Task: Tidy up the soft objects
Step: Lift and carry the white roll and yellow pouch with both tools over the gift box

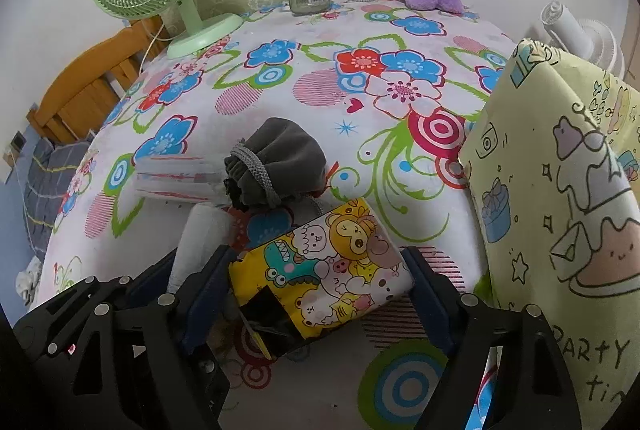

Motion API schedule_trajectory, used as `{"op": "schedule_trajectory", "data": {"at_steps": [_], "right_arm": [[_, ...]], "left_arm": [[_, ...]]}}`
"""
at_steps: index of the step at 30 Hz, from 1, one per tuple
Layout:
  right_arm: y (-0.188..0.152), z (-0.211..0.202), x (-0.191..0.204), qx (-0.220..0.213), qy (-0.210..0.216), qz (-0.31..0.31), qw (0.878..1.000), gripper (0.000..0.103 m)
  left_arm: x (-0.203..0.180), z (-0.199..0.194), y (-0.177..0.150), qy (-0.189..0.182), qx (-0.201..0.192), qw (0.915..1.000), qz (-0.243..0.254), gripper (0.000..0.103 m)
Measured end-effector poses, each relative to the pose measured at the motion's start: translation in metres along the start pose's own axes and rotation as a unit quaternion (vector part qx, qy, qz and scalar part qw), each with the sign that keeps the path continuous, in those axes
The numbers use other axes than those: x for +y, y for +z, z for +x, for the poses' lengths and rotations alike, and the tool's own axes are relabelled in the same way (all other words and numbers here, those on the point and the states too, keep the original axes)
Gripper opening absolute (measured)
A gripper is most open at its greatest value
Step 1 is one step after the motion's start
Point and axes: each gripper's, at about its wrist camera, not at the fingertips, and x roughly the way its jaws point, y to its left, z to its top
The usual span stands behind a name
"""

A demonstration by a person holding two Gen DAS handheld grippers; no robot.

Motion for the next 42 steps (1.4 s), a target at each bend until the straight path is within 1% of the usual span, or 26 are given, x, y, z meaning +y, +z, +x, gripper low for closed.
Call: {"op": "schedule_trajectory", "data": {"at_steps": [13,23,34,42], "right_arm": [[0.002,-0.025,0.002,-0.025,0.002,-0.004,1.0,0.085],[0.007,-0.057,0.003,-0.059,0.008,-0.006,0.998,0.085],[0.012,-0.096,0.008,-0.104,-0.005,-0.013,0.994,0.085],[0.017,-0.128,0.002,-0.138,-0.003,-0.016,0.99,0.085]], "left_arm": [[-0.004,-0.023,0.006,0.001,-0.02,0.9998,-0.003,0.019],[-0.009,-0.053,0.013,0.002,-0.052,0.9987,-0.002,0.019],[-0.015,-0.084,0.023,-0.008,-0.086,0.9962,0.003,0.019],[-0.029,-0.113,0.03,-0.002,-0.122,0.9924,0.008,0.019]]}}
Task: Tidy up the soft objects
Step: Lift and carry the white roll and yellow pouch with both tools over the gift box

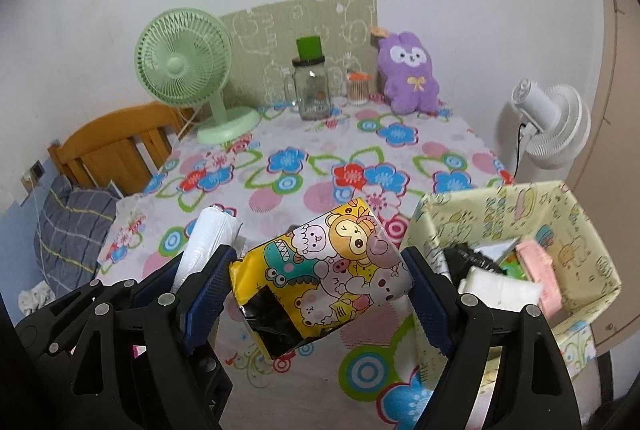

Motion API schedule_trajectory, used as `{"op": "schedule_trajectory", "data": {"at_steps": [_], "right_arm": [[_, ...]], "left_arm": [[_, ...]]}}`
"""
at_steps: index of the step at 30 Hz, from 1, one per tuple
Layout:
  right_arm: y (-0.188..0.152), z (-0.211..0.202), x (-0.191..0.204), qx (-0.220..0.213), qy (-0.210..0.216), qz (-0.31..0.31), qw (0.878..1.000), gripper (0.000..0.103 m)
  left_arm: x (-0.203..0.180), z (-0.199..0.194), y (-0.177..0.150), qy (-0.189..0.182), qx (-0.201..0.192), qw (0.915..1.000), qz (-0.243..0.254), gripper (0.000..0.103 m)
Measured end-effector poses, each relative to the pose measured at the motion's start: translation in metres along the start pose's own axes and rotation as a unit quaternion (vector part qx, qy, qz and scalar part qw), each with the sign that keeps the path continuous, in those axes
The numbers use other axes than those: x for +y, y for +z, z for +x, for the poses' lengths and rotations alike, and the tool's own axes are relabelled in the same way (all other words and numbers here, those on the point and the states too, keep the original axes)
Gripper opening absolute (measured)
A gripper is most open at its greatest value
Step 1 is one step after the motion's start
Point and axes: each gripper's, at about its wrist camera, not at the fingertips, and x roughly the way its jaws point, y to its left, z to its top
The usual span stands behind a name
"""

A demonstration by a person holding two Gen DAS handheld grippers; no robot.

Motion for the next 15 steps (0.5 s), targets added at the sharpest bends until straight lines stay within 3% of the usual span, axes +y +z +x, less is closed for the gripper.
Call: {"op": "schedule_trajectory", "data": {"at_steps": [15], "right_arm": [[0.012,-0.041,-0.02,-0.042,-0.001,-0.008,0.999,0.085]], "left_arm": [[-0.029,-0.026,0.013,-0.002,-0.036,0.9993,0.007,0.019]]}}
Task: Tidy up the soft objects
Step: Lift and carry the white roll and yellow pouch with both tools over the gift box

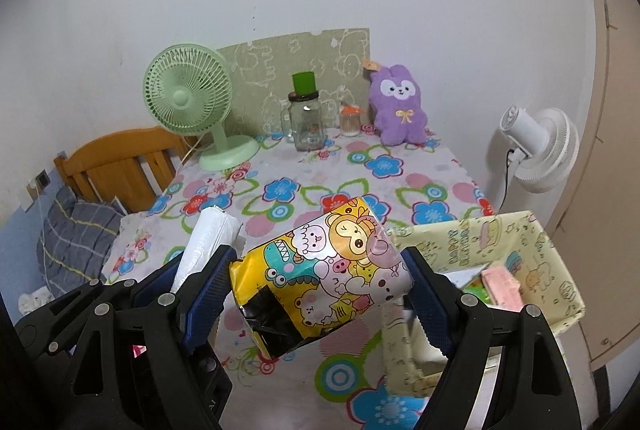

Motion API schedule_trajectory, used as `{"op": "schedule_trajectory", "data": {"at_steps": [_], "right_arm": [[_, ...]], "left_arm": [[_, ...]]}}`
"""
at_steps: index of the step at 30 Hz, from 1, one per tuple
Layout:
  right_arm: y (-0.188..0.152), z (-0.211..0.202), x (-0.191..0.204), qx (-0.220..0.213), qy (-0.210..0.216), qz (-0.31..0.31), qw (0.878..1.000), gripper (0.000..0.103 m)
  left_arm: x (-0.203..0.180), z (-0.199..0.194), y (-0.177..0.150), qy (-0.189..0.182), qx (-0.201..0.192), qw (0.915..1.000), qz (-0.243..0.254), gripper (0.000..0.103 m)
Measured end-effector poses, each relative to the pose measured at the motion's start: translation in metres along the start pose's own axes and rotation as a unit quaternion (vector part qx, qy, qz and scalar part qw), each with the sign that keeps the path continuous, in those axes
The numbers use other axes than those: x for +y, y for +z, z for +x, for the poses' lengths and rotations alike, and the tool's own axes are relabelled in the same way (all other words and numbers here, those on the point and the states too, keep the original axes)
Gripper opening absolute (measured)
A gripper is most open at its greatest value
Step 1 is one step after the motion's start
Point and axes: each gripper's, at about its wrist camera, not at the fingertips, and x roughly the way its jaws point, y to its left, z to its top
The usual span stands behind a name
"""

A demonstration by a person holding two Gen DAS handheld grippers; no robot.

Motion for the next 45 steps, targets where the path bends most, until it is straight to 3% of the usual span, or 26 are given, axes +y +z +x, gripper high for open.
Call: {"op": "schedule_trajectory", "data": {"at_steps": [45], "right_arm": [[0.009,-0.011,-0.139,-0.026,-0.063,0.053,0.996,0.085]], "left_arm": [[-0.131,0.038,0.029,-0.071,-0.004,0.9956,0.06,0.019]]}}
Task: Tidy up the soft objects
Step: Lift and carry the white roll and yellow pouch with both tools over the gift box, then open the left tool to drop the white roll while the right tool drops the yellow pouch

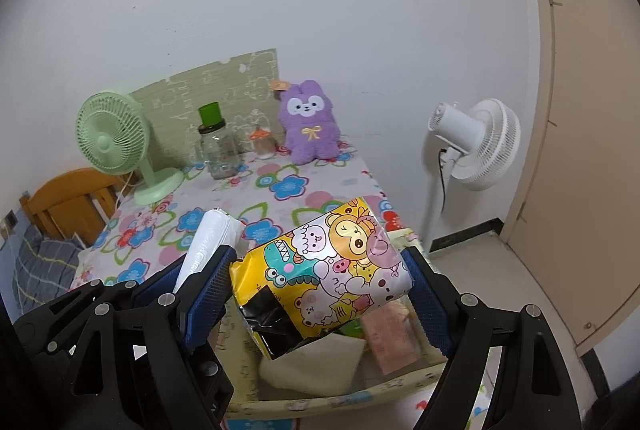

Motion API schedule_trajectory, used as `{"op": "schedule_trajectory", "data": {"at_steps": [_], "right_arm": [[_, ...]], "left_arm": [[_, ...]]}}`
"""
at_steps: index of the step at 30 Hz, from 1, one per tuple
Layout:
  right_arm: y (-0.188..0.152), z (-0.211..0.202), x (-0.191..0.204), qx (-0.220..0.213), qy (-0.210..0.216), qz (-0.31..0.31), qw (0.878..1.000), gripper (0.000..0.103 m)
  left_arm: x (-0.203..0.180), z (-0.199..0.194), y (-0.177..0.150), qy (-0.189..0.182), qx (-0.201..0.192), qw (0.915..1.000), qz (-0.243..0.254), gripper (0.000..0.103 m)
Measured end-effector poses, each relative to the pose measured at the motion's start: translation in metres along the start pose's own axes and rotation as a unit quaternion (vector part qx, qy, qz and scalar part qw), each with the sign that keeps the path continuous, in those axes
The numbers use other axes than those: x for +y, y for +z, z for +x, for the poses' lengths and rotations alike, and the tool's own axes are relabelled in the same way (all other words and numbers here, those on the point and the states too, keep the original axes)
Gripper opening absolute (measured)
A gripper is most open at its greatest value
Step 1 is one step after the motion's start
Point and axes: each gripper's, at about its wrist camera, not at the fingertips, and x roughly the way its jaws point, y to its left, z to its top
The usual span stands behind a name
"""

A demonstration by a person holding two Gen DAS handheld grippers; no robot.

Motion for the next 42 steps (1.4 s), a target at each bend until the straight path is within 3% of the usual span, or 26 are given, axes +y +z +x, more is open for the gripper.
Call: {"op": "schedule_trajectory", "data": {"at_steps": [17,19,21,32,42], "right_arm": [[-0.005,0.026,-0.04,0.023,-0.016,0.018,0.999,0.085],[-0.006,0.03,-0.043,0.027,-0.016,0.019,0.999,0.085],[-0.009,0.035,-0.045,0.03,-0.016,0.022,0.999,0.085],[-0.013,0.055,-0.044,0.046,-0.002,0.02,0.999,0.085],[-0.016,0.072,-0.038,0.064,0.014,0.029,0.997,0.086]], "left_arm": [[-0.026,0.04,-0.001,-0.031,0.028,0.9991,0.007,0.02],[-0.028,0.044,-0.002,-0.033,0.034,0.9988,0.012,0.023],[-0.028,0.048,-0.003,-0.029,0.038,0.9988,0.011,0.032],[-0.018,0.063,-0.006,0.025,0.059,0.9978,0.017,0.063],[-0.007,0.07,-0.015,0.038,0.084,0.9956,0.02,0.075]]}}
